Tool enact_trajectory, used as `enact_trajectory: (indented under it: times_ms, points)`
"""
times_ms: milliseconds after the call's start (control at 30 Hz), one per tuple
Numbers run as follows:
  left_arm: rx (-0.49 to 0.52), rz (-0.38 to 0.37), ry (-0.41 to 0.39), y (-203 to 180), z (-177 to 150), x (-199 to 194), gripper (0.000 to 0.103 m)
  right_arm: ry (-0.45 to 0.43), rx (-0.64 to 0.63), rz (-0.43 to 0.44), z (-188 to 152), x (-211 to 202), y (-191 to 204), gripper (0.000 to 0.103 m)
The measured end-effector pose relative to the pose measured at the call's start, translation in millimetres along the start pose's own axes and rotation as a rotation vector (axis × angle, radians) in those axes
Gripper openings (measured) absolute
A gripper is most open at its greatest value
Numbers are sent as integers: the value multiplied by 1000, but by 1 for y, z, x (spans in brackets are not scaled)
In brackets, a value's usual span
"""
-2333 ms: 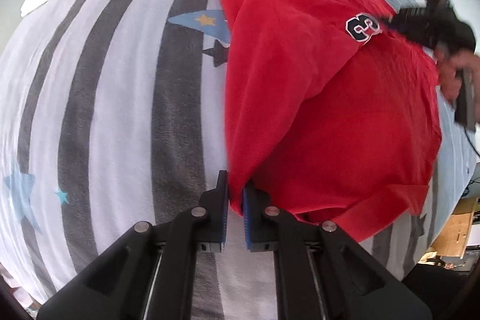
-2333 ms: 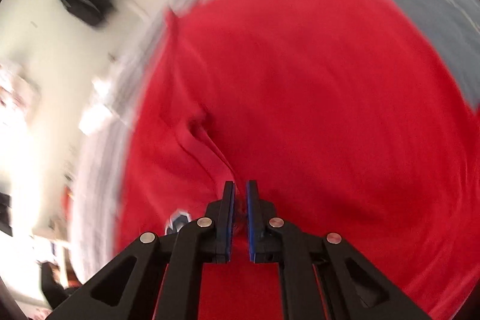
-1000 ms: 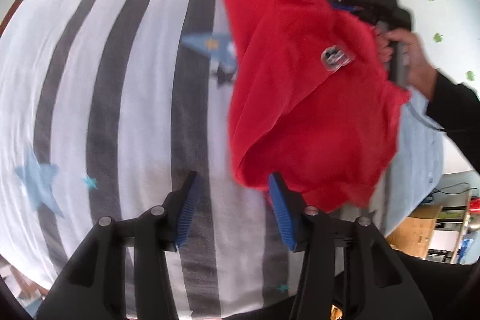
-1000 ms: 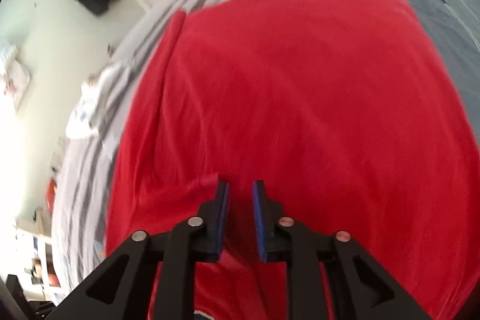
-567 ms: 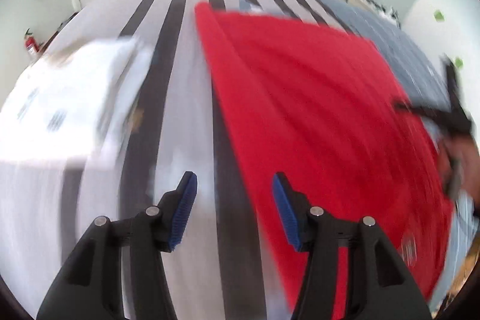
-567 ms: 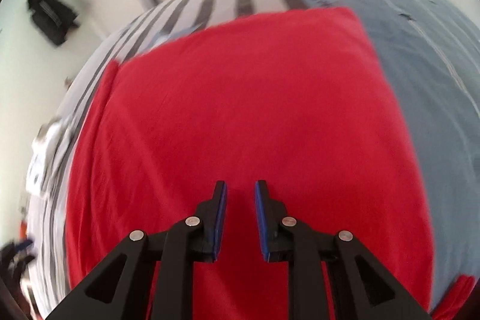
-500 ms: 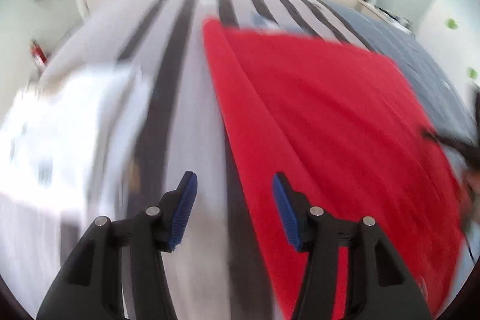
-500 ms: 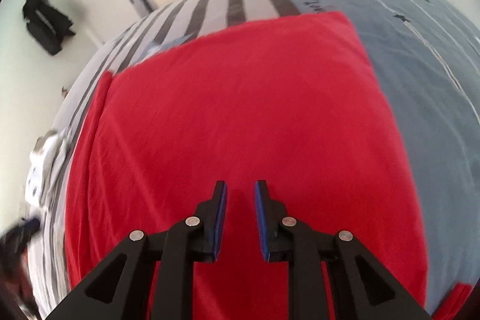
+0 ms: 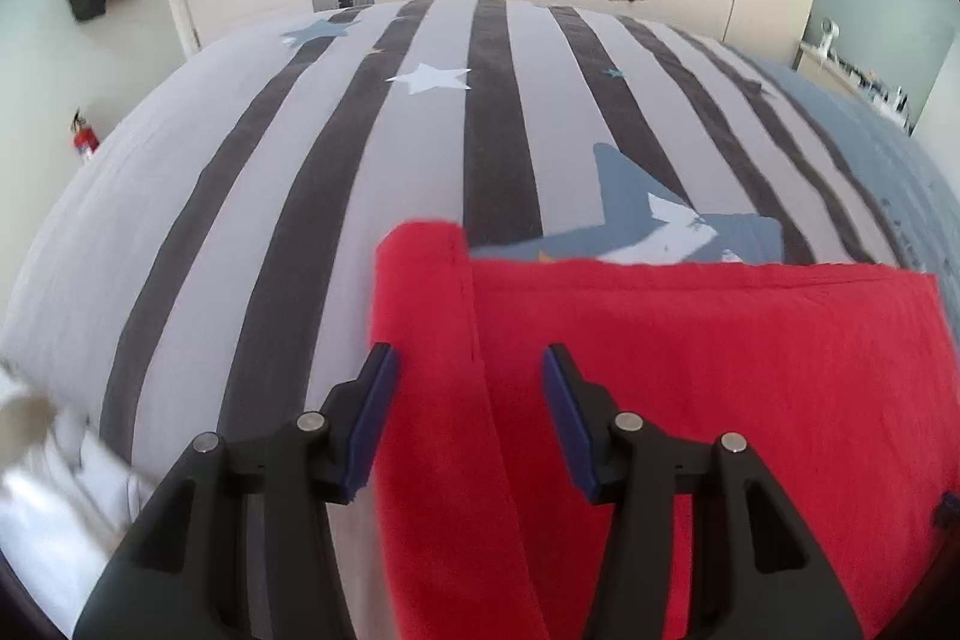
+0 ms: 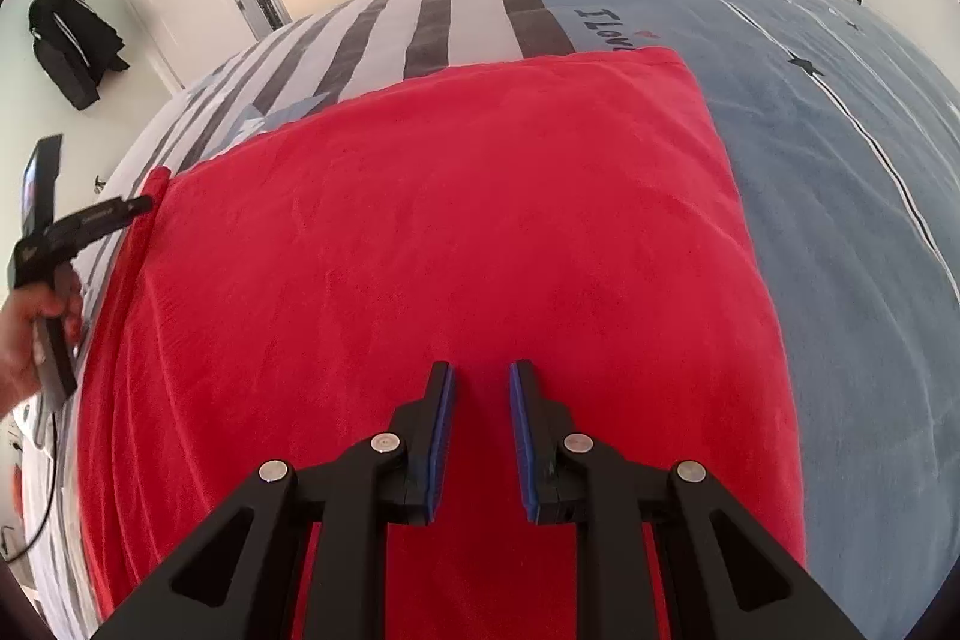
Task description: Fold clothes
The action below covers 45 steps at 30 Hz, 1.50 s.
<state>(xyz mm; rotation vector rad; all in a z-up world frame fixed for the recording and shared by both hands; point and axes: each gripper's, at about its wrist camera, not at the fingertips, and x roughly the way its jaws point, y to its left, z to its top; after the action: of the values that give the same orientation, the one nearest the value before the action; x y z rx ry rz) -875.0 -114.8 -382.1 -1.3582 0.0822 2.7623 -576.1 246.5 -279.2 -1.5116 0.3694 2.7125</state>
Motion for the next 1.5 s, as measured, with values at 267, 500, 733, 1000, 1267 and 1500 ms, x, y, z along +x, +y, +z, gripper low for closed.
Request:
enact_trajectory:
  times_ms: [267,500,733,1000,1267,1500]
  points:
    - [45,67,35,15,9,15,39,-5,-17,9,5,3,-4,17]
    - [32,50,34,38,15,4,21,-8,-15,12,12,4,-11,17]
    - [67,32,51,44,9,-4,3,-6,-15,7,19,8,-15,17]
    - [54,-53,-10,35,25,-30,2,-12,-5,5,28,5,-18,17]
    - [96,-153,-4,-34,50,-19,2,-3,1,9,28,0,-21,17]
    - [90,-221,-13,-61,66,-37,2,11,-11,40,21,-7,-24,17]
